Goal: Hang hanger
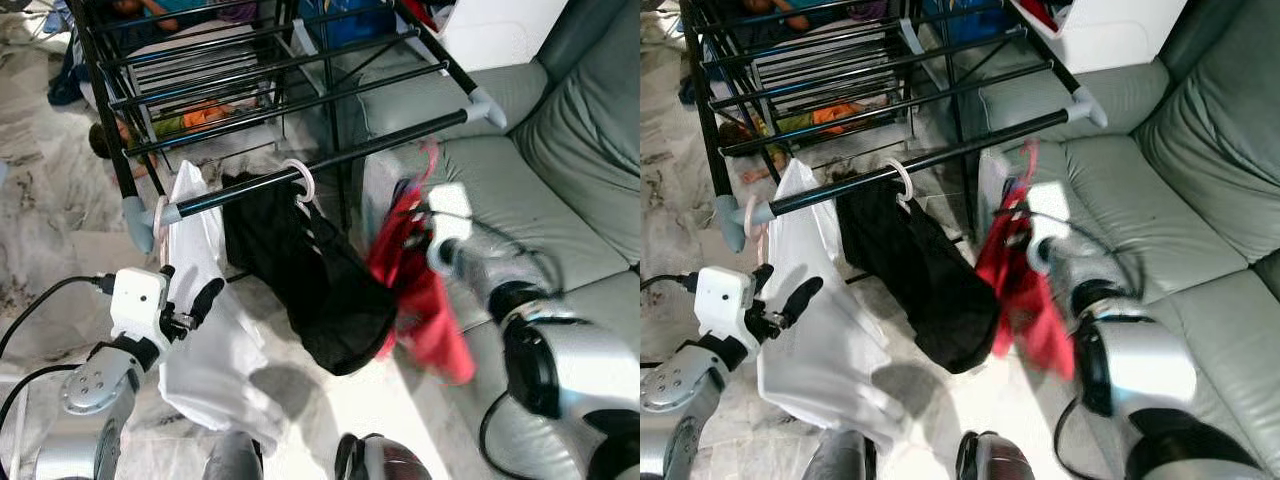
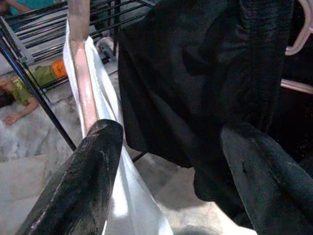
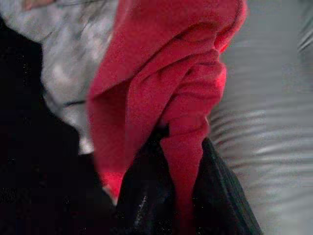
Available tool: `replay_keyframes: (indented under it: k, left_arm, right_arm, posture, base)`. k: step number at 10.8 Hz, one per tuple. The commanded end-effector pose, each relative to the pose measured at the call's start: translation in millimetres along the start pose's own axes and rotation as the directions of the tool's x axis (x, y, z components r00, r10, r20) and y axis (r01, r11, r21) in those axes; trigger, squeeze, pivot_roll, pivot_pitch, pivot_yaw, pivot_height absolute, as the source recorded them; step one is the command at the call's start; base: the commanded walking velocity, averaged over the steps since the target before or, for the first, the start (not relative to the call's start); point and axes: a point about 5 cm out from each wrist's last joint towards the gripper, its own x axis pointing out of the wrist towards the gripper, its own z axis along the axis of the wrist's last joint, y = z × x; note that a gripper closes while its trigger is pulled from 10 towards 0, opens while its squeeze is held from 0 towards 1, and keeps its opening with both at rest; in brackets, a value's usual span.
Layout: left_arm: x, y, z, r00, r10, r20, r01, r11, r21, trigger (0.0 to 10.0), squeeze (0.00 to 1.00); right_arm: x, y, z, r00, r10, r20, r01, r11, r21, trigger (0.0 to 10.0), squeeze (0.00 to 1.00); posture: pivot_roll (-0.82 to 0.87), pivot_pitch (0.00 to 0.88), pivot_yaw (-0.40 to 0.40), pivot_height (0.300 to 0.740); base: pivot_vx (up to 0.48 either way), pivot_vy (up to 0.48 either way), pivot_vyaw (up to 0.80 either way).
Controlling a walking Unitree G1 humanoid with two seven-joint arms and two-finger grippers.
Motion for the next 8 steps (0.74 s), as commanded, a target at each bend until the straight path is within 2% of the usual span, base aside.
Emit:
replay_keyframes:
  k: [1, 2, 3, 5, 6, 7, 8]
  left_arm:
    - [-2.8, 6.7, -3.6, 0.999, 0.043, -0.022, -0.043, 0.999, -0.009, 10.0, 0.0]
    - [0.2, 2.7, -3.7, 0.999, 0.036, -0.014, -0.036, 0.999, -0.016, 10.0, 0.0]
    - [3.0, -0.7, -4.5, 0.999, 0.031, -0.01, -0.032, 0.999, -0.026, 10.0, 0.0]
    - [9.7, -5.9, -6.1, 1.0, 0.02, -0.004, -0.02, 0.999, -0.049, 10.0, 0.0]
    - [13.8, -8.1, -5.6, 1.0, 0.015, 0.002, -0.015, 0.998, -0.057, 10.0, 0.0]
    - [18.0, -12.1, -4.9, 1.0, 0.004, 0.01, -0.003, 0.998, -0.062, 10.0, 0.0]
    - [20.7, -15.1, -4.9, 1.0, 0.001, 0.016, 0.0, 0.998, -0.067, 10.0, 0.0]
  right_arm:
    - [-1.7, -3.6, 23.3, 0.996, -0.02, 0.087, 0.024, 0.998, -0.05, 10.0, 0.0]
    - [-3.1, -6.4, 17.5, 0.994, -0.026, 0.108, 0.033, 0.997, -0.068, 10.0, 0.0]
    - [-3.8, -6.6, 1.4, 0.994, -0.026, 0.105, 0.031, 0.999, -0.043, 10.0, 0.0]
    - [-7.6, -4.0, -27.0, 0.993, -0.019, 0.12, 0.027, 0.997, -0.066, 10.0, 0.0]
    - [-10.1, -4.0, -32.5, 0.989, -0.025, 0.142, 0.034, 0.998, -0.058, 10.0, 0.0]
    - [-13.2, -4.6, -30.9, 0.982, -0.033, 0.186, 0.057, 0.991, -0.121, 10.0, 0.0]
    - [-15.6, -9.1, -13.4, 0.968, -0.042, 0.249, 0.082, 0.984, -0.156, 10.0, 0.0]
  posture:
    - [0.2, 0.154, -0.037, 0.74]
    - [0.19, 0.143, -0.036, 0.74]
    - [0.17, 0.132, -0.034, 0.74]
    - [0.12, 0.109, -0.02, 0.74]
    - [0.12, 0.106, -0.018, 0.74]
    - [0.1, 0.093, -0.017, 0.74]
    - [0.1, 0.093, -0.021, 0.74]
  base:
    - [0.0, 0.0, 0.0]
    - [0.0, 0.0, 0.0]
    - [0.0, 0.0, 0.0]
    - [0.0, 0.0, 0.0]
    - [0.0, 0.0, 0.0]
    - [0.0, 0.0, 0.0]
    - [0.0, 0.0, 0.0]
